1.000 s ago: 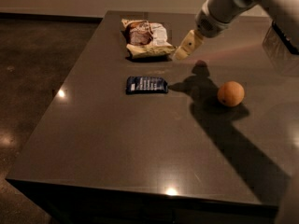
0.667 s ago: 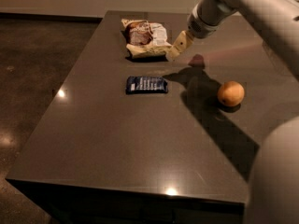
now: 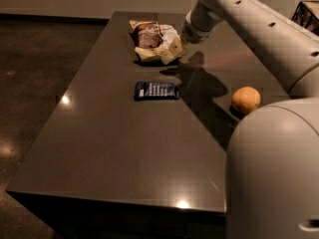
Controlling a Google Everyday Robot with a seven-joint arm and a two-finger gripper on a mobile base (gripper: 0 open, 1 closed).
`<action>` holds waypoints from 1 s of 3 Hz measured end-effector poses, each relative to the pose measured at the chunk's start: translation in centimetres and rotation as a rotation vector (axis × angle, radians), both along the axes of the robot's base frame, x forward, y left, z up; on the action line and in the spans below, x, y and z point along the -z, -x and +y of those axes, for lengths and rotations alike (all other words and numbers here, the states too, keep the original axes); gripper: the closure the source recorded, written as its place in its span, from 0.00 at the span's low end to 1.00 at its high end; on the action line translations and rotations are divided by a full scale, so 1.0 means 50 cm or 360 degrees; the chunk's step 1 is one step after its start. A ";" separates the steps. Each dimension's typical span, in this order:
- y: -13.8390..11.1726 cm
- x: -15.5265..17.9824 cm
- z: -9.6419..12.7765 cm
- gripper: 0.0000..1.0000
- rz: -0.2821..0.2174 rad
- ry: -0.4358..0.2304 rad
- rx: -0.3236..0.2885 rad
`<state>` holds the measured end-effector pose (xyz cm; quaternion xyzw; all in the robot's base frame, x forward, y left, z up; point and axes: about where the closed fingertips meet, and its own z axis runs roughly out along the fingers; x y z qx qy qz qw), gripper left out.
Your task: Move brown chip bag near rxbar blueberry
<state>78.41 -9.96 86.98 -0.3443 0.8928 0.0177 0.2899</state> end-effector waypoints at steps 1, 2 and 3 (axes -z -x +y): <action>-0.019 0.021 0.038 0.00 0.0029 -0.0020 -0.0010; -0.026 0.034 0.069 0.15 0.0062 -0.0041 -0.0047; -0.020 0.028 0.090 0.38 0.0072 -0.0054 -0.0092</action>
Offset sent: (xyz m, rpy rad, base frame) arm 0.0182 0.0502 -0.0151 0.0445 0.0562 0.0592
